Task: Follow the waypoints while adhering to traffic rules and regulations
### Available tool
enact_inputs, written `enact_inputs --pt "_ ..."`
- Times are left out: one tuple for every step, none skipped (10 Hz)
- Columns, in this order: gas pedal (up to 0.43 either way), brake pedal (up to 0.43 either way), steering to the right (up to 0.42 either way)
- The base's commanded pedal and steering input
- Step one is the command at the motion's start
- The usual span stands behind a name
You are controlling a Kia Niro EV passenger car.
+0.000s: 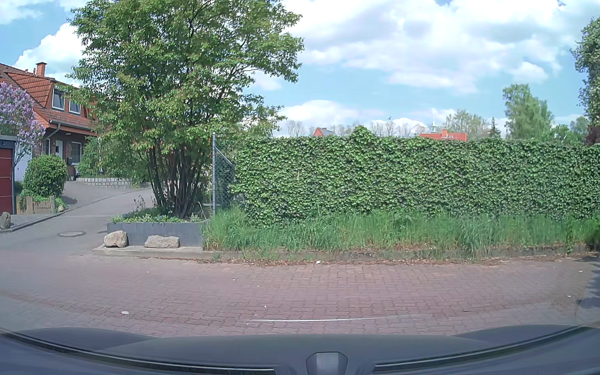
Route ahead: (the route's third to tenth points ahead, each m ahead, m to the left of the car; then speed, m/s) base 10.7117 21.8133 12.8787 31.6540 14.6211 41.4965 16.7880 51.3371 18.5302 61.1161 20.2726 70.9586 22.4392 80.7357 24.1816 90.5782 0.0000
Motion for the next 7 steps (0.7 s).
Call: enact_inputs --pt "0.0 0.207 -0.009" --pt "0.0 0.207 -0.01" --pt "0.0 0.207 -0.01" --pt "0.0 0.207 -0.009" --pt "0.0 0.213 -0.009" --pt "0.0 0.207 -0.009" --pt "0.0 0.213 -0.009"
